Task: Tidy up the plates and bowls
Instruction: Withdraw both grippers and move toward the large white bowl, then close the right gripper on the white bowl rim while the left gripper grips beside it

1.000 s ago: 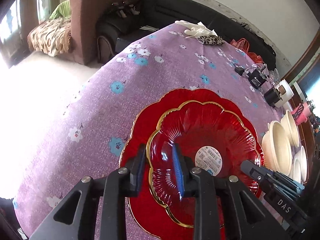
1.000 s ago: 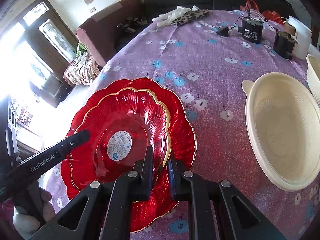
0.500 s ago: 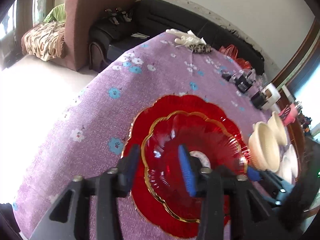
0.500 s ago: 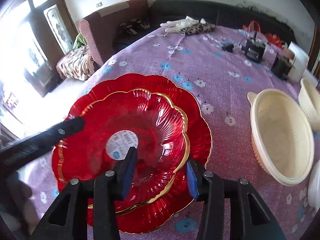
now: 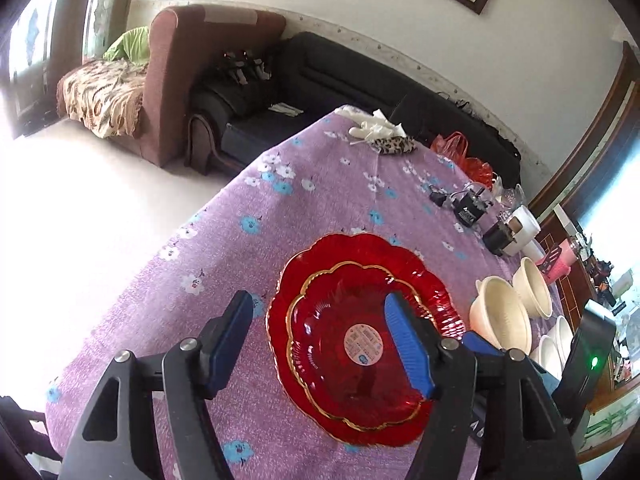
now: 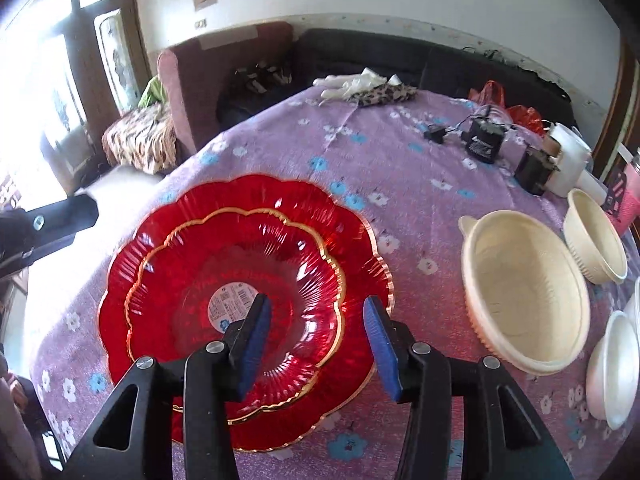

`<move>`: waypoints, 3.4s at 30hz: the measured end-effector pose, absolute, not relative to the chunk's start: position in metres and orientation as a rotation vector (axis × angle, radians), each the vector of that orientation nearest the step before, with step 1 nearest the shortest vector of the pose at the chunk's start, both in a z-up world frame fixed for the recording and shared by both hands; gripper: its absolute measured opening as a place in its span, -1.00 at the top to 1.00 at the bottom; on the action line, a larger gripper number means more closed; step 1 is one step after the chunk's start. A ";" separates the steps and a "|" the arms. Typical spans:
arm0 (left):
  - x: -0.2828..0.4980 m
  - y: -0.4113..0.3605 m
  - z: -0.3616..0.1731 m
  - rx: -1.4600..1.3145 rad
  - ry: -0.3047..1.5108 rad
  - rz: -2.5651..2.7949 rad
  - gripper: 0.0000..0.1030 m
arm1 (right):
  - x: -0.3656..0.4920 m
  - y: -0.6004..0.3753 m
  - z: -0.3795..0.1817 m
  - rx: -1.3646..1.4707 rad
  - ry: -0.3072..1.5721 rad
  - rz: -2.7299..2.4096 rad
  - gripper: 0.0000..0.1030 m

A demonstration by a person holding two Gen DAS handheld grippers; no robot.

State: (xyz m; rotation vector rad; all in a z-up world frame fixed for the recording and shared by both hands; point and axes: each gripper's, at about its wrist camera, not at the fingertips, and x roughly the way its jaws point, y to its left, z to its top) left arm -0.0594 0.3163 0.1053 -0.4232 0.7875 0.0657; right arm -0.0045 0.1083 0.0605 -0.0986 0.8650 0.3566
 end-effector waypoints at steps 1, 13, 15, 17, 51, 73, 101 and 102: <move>-0.063 0.314 0.108 -0.417 0.779 0.063 -0.33 | -0.006 0.104 0.063 -0.080 0.860 0.355 -0.01; -0.100 0.240 0.144 -0.184 0.643 0.067 -0.58 | -0.050 0.006 0.080 0.050 0.775 0.284 -0.08; -0.103 0.226 0.148 -0.160 0.631 0.046 -0.62 | -0.059 -0.024 0.079 0.065 0.759 0.250 -0.09; -0.103 0.216 0.148 -0.157 0.636 0.016 -0.62 | -0.067 -0.048 0.078 0.081 0.753 0.213 -0.10; -0.080 0.019 0.085 0.148 0.826 -0.223 -0.62 | -0.044 -0.268 0.014 0.506 0.819 -0.083 -0.12; -0.055 -0.035 0.075 0.244 0.829 -0.227 -0.61 | -0.040 -0.263 0.010 0.458 0.831 -0.030 0.68; 0.021 -0.106 0.045 0.118 0.994 -0.402 -0.61 | -0.041 -0.277 0.004 0.561 0.880 0.040 0.70; 0.024 -0.108 0.043 0.117 1.001 -0.404 -0.61 | -0.041 -0.277 0.003 0.561 0.880 0.040 0.70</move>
